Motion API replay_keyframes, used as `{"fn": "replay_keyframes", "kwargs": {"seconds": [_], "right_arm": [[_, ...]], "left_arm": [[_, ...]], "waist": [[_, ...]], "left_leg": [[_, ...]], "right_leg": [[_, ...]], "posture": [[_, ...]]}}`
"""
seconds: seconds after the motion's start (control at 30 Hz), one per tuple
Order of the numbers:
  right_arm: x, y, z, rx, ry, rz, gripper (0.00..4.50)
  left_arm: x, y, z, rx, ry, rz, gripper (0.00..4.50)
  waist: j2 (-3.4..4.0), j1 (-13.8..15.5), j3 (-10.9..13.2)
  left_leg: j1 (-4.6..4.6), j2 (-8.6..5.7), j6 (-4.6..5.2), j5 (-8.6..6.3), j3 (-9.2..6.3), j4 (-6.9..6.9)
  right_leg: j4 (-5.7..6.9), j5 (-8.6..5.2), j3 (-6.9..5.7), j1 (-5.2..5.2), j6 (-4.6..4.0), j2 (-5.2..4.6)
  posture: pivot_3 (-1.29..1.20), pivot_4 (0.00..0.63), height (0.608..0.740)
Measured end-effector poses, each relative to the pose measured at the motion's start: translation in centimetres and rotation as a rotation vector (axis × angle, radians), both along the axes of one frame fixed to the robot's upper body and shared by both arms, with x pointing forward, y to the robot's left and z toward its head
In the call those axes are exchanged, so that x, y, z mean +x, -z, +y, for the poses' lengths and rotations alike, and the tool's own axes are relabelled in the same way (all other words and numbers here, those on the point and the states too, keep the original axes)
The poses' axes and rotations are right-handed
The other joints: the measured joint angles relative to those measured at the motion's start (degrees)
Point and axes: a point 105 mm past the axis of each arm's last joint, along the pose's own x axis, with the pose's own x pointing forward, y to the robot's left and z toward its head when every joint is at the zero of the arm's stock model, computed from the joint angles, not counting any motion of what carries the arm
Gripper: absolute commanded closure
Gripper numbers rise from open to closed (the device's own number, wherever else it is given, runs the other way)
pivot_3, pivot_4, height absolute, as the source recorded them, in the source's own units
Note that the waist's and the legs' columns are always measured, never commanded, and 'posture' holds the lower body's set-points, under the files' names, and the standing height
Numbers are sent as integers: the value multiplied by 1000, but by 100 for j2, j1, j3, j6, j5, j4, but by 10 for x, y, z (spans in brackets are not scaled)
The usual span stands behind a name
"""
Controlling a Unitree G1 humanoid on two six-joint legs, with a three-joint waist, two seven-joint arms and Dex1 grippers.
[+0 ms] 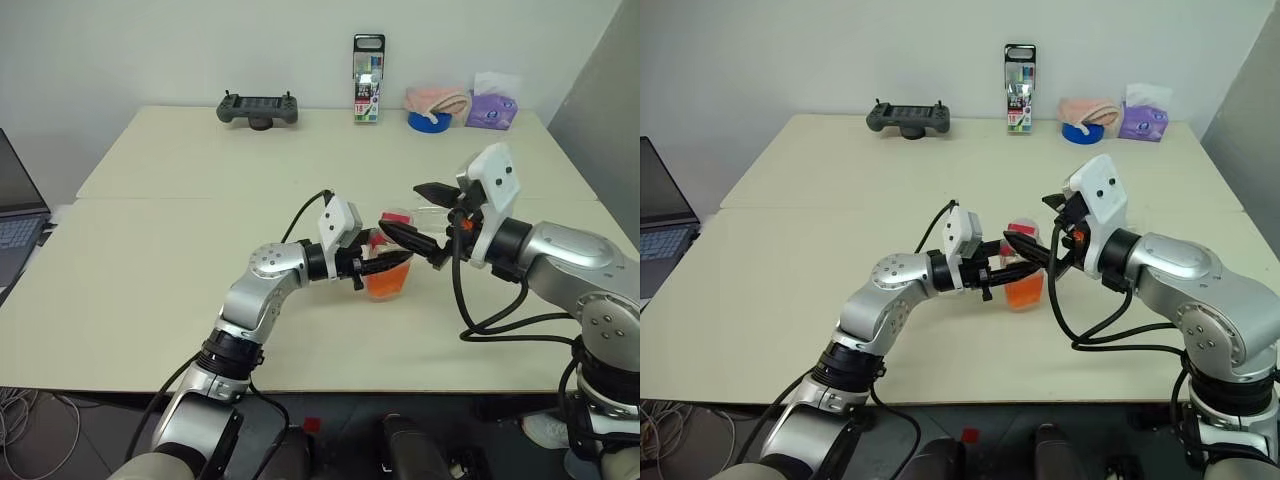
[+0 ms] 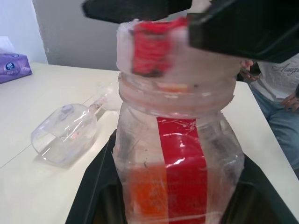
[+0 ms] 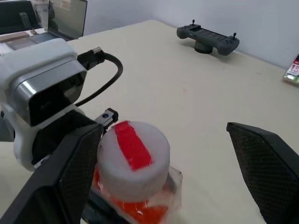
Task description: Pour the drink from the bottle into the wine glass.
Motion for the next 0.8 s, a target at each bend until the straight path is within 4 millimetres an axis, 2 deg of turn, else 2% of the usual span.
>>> {"fn": "replay_keyframes", "kwargs": {"seconds": [0.17, 0.4, 0.63, 0.8], "right_arm": [[-3, 6, -4, 10, -1, 34, 0], [-5, 11, -10, 6, 12, 76, 0], [-10, 4, 1, 49, -35, 81, 0], [-9, 5, 1, 49, -23, 88, 0]], "left_arm": [[4, 3, 2, 7, -15, 10, 2766], [7, -4, 7, -20, -32, -14, 2766], [8, -11, 7, -42, -28, -21, 2766], [10, -12, 9, -49, -44, -20, 2766]], "waist": [[0, 1, 0], [0, 3, 0], [0, 2, 0], [0, 4, 0]], "left_leg": [[0, -1, 0, 0, 1, 0], [-1, -1, 0, 0, 0, 0], [0, 0, 0, 0, -1, 0], [-1, -1, 0, 0, 0, 0]], "right_leg": [[-1, 0, 1, 0, 0, 0], [-1, 0, 0, 1, 0, 0], [-1, 0, -1, 1, 0, 1], [-1, 0, 0, 1, 0, 0]], "posture": [[0, 150, 740], [0, 150, 740], [0, 150, 740], [0, 150, 740]]}}
